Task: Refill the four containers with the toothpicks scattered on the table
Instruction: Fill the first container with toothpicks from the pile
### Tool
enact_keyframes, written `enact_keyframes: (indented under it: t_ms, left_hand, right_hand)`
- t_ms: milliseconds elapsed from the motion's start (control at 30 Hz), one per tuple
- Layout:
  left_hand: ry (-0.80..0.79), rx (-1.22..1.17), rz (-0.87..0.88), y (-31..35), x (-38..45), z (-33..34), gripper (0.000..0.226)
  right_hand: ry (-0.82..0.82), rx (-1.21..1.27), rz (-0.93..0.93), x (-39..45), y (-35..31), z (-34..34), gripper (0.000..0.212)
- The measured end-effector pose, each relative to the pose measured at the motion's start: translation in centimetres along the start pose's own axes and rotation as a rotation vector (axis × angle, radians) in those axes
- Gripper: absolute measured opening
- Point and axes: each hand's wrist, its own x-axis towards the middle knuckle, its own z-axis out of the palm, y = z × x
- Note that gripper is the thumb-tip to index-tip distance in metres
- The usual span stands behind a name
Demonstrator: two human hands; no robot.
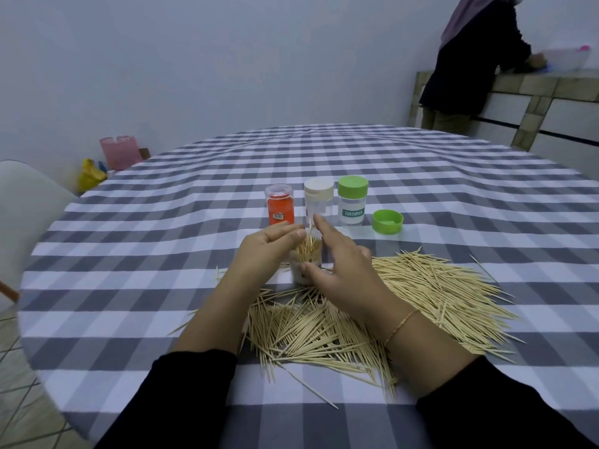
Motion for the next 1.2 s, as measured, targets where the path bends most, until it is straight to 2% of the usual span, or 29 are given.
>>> enact_keyframes:
  t_ms: [233,433,567,900,1033,1200]
  left_hand:
    - [0.069,0.016,-0.063,0.4,0.0,-0.1,0.018]
    - [0.063,0.006,-0.052,0.0,-0.2,-0.1,0.019]
    - [0.086,0.001,-0.057,0.2,-0.3,0.0,0.018]
    - [0.163,-0.028,-0.055,0.5,-0.5,0.8,0.048]
    - [0.188,-0.013,-0.051,0.2,-0.5,1.0,0.021]
    - [0.157,-0.085,-0.035,0.1,-0.3,0.9,0.003]
  right_hand:
    - [-0.009,0.461,0.153,0.5,0.2,0.4,0.067]
    - [0.005,0.578,0.184,0.6,-0.1,0.1,0.065]
    - [-0.018,0.696,0.226,0.9,-0.2,-0.3,0.072]
    - [-0.201,0.809,0.282,3.0,-0.8,-2.0,0.088]
    - [-0.213,0.816,0.267,3.8,-0.5,-2.1,0.077]
    - [-0.154,0.655,0.227,3.4,-1.1,-2.2,0.04]
